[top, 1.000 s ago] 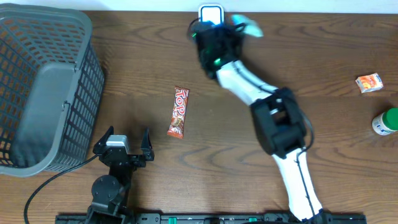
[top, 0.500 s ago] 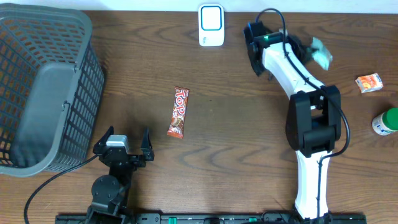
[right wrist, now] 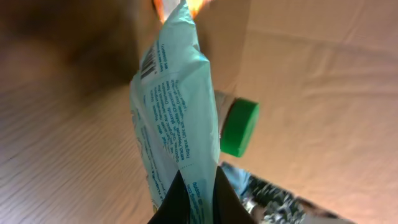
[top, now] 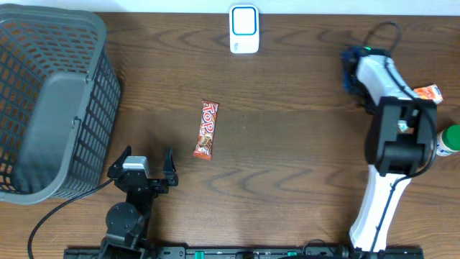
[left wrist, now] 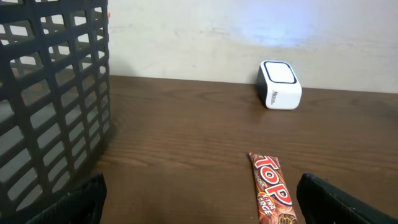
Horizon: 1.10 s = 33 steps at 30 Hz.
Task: Scan the item barcode
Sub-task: 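Carry the wipes pack to the right edge and release it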
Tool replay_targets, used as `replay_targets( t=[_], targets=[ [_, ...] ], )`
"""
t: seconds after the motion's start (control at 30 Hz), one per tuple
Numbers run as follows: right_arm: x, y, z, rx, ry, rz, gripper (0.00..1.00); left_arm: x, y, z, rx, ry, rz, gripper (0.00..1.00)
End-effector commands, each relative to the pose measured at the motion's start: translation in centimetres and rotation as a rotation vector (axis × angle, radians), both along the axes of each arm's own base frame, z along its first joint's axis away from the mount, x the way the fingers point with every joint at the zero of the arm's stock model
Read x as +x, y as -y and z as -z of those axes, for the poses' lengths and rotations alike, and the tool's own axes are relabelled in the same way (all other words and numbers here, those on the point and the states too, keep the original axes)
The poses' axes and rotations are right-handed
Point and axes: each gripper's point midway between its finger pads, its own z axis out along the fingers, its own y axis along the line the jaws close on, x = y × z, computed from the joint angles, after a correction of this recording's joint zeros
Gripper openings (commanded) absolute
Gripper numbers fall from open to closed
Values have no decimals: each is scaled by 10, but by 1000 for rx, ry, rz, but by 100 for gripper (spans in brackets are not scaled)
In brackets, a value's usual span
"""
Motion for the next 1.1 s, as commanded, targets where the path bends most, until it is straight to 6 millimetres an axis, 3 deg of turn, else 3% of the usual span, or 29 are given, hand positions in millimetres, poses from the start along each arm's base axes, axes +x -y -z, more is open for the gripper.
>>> replay_targets(
  t=[0.0, 0.03, 0.07, 0.1, 0.13, 0.3, 0.4, 0.47, 0.5, 0.57, 0.7, 0.77, 0.8, 0.83, 0.9, 0.93, 0.97, 1.03, 1.07],
  targets=[
    [-10, 14, 4, -18, 35, 53, 1, 0, -2, 17, 26, -40, -14, 98],
    [-12, 19, 4, -20, 45, 70, 1, 0, -2, 17, 26, -40, -14, 98],
    [-13, 21, 4, -22, 53, 79, 9, 0, -2, 17, 26, -40, -14, 98],
    [-15, 23, 3, -25, 64, 91, 36, 0, -2, 17, 26, -40, -14, 98],
    [-15, 25, 2, -28, 77, 101, 71, 0, -2, 17, 26, -40, -14, 98],
    [-7, 10, 5, 96, 163, 140, 88, 0, -2, 17, 26, -40, -14, 98],
    [9, -25, 3, 310, 244, 155, 99, 0, -2, 17, 26, -40, -14, 98],
    [28, -85, -5, 602, 321, 136, 99, 0, -2, 17, 26, -40, -14, 98],
    [33, -103, -8, 688, 334, 121, 99, 0, -2, 17, 26, -40, -14, 98],
    [42, -169, -23, 972, 351, 48, 99, 0, -2, 17, 26, -40, -14, 98],
    [37, -277, -60, 1347, 337, -75, 99, 0, -2, 17, 26, -40, -14, 98],
    [33, -315, -72, 1423, 328, -126, 99, 0, -2, 17, 26, -40, -14, 98],
    [29, -346, -76, 1480, 321, -137, 99, 0, -2, 17, 26, -40, -14, 98],
    [27, -358, -77, 1504, 316, -135, 99, 0, -2, 17, 26, -40, -14, 98],
    [19, -402, -75, 1566, 296, -132, 99, 0, -2, 17, 26, -40, -14, 98],
    [15, -424, -70, 1578, 288, -141, 99, 0, -2, 17, 26, -40, -14, 98],
    [8, -459, -61, 1595, 265, -215, 99, 0, -2, 17, 26, -40, -14, 98],
    [0, -487, -48, 1581, 242, -284, 99, 0, -2, 17, 26, -40, -14, 98],
    [-5, -501, -38, 1554, 239, -303, 86, 0, -2, 17, 26, -40, -14, 98]
  ],
)
